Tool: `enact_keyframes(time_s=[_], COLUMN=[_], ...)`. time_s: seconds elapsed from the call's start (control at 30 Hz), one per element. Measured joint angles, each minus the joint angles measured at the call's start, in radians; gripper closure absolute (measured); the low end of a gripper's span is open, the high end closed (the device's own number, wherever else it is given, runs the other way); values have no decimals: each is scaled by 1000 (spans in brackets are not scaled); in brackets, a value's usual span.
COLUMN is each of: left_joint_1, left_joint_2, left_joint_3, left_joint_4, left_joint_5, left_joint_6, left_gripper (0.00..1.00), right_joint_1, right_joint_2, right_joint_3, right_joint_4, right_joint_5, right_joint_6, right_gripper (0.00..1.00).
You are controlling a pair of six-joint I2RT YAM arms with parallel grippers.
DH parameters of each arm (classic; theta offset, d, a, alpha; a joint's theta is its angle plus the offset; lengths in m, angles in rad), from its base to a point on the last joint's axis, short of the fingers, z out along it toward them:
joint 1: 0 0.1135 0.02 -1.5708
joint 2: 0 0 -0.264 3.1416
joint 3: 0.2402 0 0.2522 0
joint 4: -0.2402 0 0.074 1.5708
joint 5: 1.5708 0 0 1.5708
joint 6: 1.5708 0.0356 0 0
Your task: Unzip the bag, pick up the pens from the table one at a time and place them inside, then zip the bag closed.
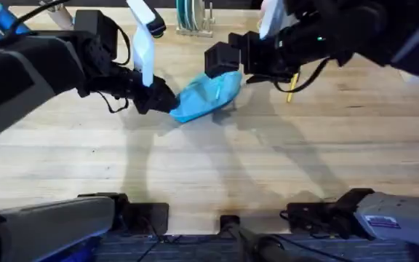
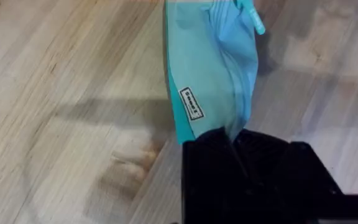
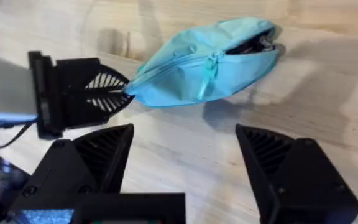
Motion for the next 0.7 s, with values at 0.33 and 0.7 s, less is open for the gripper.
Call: enact_keyframes(time_s=[0.33, 0.7], left_joint_1=[0, 0], left_joint_2=[0, 0], left_joint_3=[0, 0], left_joint_4=[0, 0], left_joint_5=[0, 0], left_joint_6=[0, 0], left_gripper=[959, 959], right_joint_1=[0, 0], right_joint_2=[144, 225], right_joint_3=[0, 0], right_joint_4=[71, 144], right_joint_5=[0, 0], right_joint_6=[48, 92], right_gripper=[6, 6])
